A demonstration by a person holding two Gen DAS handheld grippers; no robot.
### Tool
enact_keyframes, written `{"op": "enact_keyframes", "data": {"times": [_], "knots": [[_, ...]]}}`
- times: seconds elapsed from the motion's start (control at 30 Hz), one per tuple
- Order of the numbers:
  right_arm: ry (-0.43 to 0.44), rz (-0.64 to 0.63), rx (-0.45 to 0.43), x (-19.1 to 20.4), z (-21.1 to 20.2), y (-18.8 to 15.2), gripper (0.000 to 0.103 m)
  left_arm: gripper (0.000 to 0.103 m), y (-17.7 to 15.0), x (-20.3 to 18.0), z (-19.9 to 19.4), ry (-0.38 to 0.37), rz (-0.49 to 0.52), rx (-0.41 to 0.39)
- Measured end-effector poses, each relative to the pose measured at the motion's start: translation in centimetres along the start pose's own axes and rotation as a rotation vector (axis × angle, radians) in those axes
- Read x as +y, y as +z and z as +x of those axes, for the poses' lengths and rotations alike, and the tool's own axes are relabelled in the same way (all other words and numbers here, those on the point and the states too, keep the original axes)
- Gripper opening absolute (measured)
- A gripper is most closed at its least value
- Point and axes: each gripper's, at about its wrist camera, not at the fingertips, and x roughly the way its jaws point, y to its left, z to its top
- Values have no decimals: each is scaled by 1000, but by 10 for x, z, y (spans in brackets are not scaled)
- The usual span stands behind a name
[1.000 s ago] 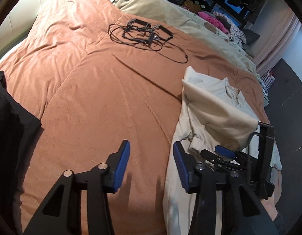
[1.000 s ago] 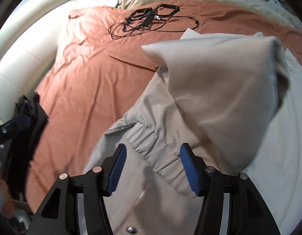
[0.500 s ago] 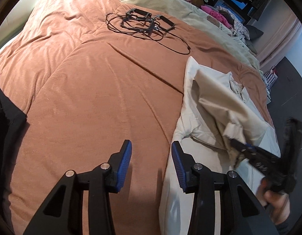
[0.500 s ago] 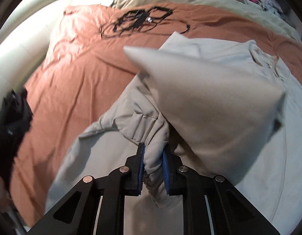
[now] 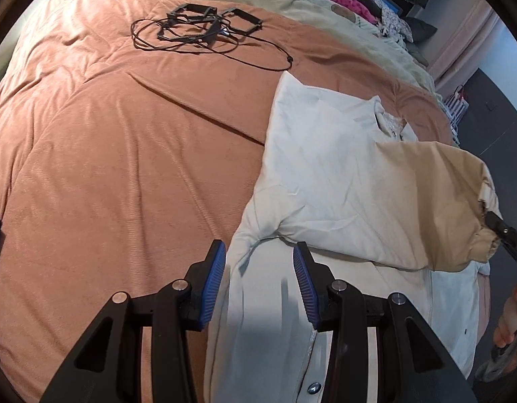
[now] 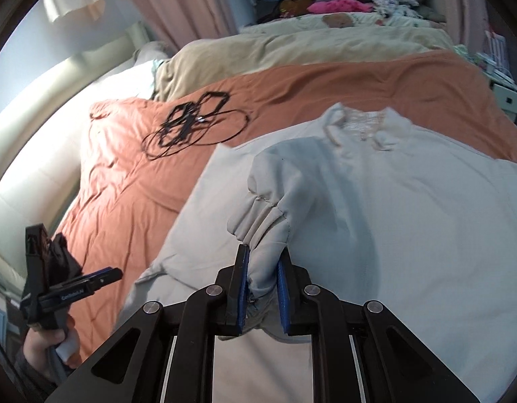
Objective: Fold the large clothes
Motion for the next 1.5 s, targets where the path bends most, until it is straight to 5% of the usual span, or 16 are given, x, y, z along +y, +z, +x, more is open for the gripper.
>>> {"op": "enact_keyframes", "data": {"times": [0.3, 0.37, 0.43, 0.57, 0.87, 1.07, 1.2, 1.4, 1.47, 1.5], "knots": [[-52, 144, 3, -96, -10, -4, 16, 43, 4, -16, 33, 60, 38, 56], [-77, 171, 11, -115, -5, -6, 20, 43, 4, -17, 42, 81, 45, 71], [-121, 204, 29, -137, 1, -7, 38, 43, 3, -17, 48, 94, 49, 83], [-106, 319, 58, -177, 1, -26, 46, 43, 2, -17, 54, 112, 60, 86], [-21, 457, 127, -211, 27, -68, 49, 38, 2, -18, 60, 148, 69, 96], [-22, 476, 96, -221, 41, -70, 31, 35, 5, -18, 69, 167, 69, 110], [-65, 453, 105, -220, 42, -67, 29, 35, 5, -22, 73, 198, 87, 110], [-99, 398, 91, -227, 29, -53, 43, 35, 8, -28, 58, 165, 40, 100], [-107, 383, 70, -231, 12, -51, 43, 41, 9, -32, 48, 147, 31, 92], [-106, 372, 52, -235, 0, -50, 48, 53, 9, -36, 43, 142, 34, 84]]}}
